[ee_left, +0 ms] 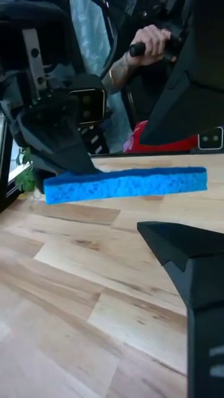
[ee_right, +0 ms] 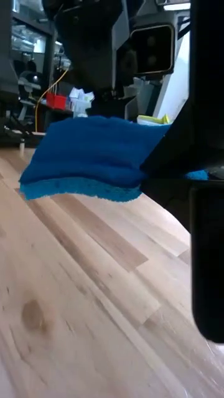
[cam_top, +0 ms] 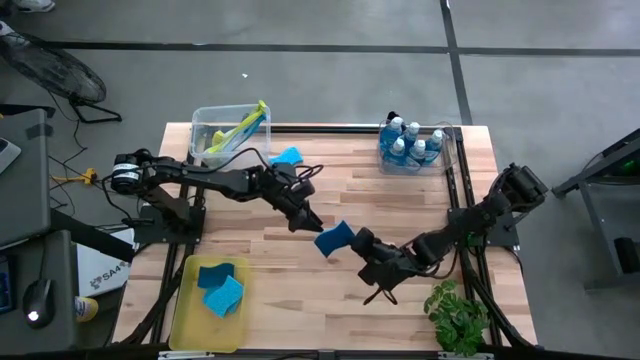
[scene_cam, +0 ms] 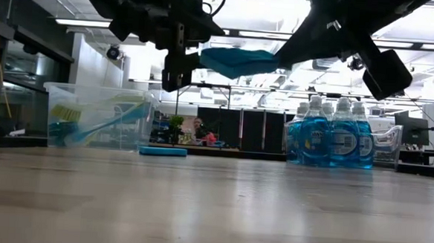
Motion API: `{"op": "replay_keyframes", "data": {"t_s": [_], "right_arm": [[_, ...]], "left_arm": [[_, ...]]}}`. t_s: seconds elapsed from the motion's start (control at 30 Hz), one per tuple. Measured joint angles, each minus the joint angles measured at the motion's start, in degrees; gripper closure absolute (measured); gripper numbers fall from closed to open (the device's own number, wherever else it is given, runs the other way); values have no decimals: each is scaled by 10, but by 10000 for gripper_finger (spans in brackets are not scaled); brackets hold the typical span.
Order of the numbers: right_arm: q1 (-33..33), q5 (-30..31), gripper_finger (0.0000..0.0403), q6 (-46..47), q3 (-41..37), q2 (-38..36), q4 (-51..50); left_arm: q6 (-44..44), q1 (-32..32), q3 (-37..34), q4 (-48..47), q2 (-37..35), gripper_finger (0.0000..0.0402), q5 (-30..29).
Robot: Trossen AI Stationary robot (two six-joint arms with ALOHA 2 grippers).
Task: Pick & Place Kitchen Sink Supplies
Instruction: Put the right sponge into the yellow bin
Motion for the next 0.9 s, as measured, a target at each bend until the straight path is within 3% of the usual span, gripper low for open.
{"op": "replay_keyframes", "data": {"t_s": [0.37, 0.63, 0.77, 0.9], "right_arm": [[-22, 14, 402, -18, 0, 0, 12], [-28, 4, 402, -19, 0, 0, 30], [-28, 8, 403, -18, 0, 0, 30], [-28, 7, 403, -19, 0, 0, 30]], "left_arm": [[0, -24, 0, 0, 0, 195, -3], [2, -30, 0, -10, 0, 197, -42], [2, -30, 0, -39, 0, 224, -58], [2, -30, 0, -44, 0, 279, -48]]}}
